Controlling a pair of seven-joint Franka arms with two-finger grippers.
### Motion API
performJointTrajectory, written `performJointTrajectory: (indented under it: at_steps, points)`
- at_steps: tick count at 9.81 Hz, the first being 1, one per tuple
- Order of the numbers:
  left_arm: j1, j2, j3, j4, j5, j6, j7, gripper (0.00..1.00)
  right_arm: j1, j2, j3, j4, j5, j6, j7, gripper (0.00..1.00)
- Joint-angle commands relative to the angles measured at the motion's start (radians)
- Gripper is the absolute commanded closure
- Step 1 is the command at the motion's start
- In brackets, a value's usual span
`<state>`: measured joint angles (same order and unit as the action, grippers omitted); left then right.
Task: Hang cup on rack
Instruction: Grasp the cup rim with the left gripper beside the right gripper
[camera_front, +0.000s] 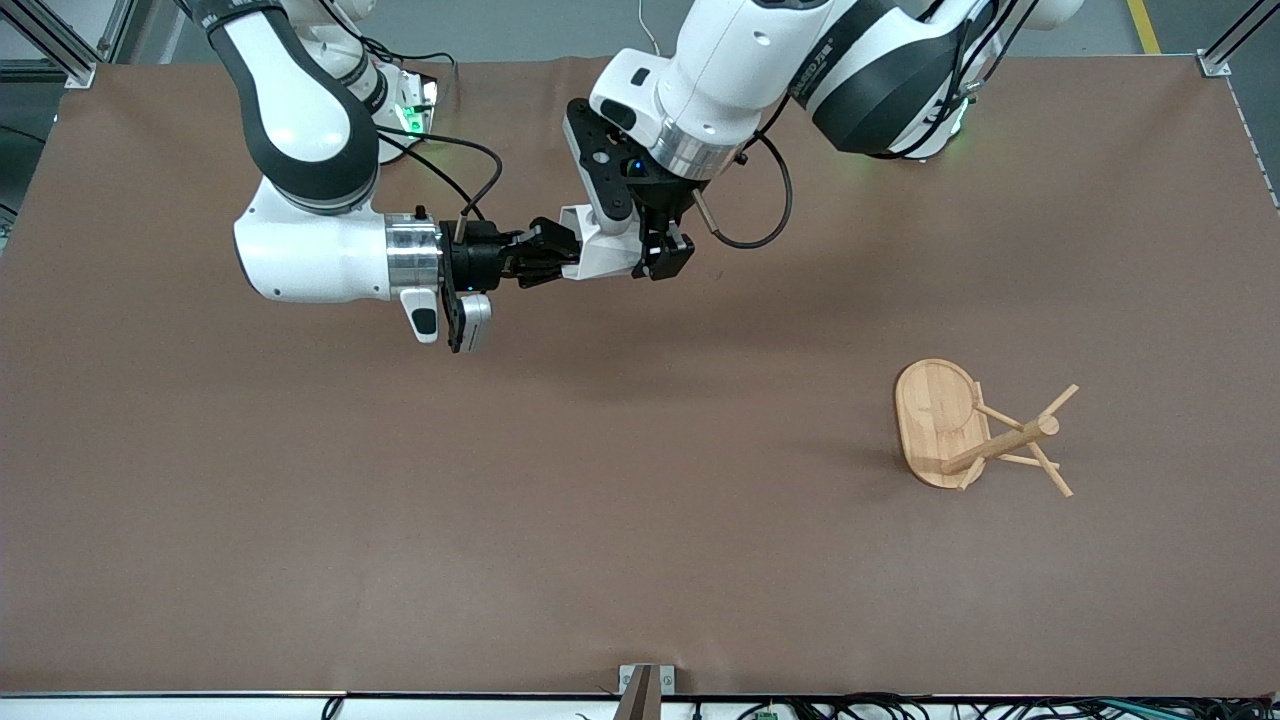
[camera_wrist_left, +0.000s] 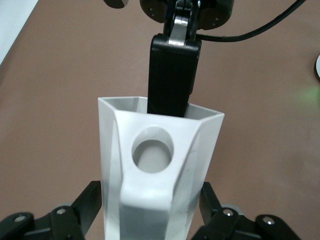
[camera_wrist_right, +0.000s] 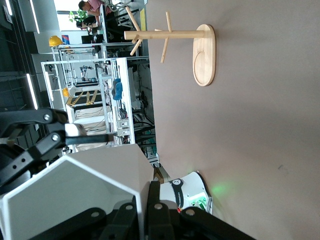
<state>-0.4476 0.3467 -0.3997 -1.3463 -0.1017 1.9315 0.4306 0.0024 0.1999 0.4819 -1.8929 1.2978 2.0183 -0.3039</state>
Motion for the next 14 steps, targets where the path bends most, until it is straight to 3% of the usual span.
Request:
performJointTrajectory:
  at_steps: [1,2,5,6,7,12,14]
  points:
    - [-0.005,0.051,-0.002,-0.022,-0.004,0.015,0.014,0.84,-0.009,-0.063,0.046,-0.015,0.051,-0.018,0.003,0.99]
    - [-0.005,0.054,-0.002,-0.022,-0.004,0.017,0.014,1.00,-0.009,-0.068,0.046,-0.015,0.060,-0.018,0.003,0.99]
    - [-0.003,0.052,-0.002,-0.019,-0.004,0.012,0.016,1.00,-0.009,-0.068,0.046,-0.015,0.061,-0.019,0.014,0.98]
    - [0.000,0.051,-0.002,-0.019,-0.004,0.009,0.019,1.00,-0.013,-0.065,0.046,-0.014,0.058,-0.032,0.026,0.64]
    - [0.003,0.048,-0.002,-0.019,-0.003,0.006,0.020,1.00,-0.010,-0.063,0.044,-0.014,0.058,-0.030,0.019,0.01]
    - [0.007,0.048,-0.001,-0.017,0.002,0.006,0.025,1.00,-0.039,-0.053,0.037,-0.017,0.037,-0.030,0.020,0.00]
    - [0.009,0.048,0.002,-0.017,0.002,0.006,0.025,1.00,-0.077,-0.053,0.027,-0.018,-0.024,-0.032,0.026,0.00]
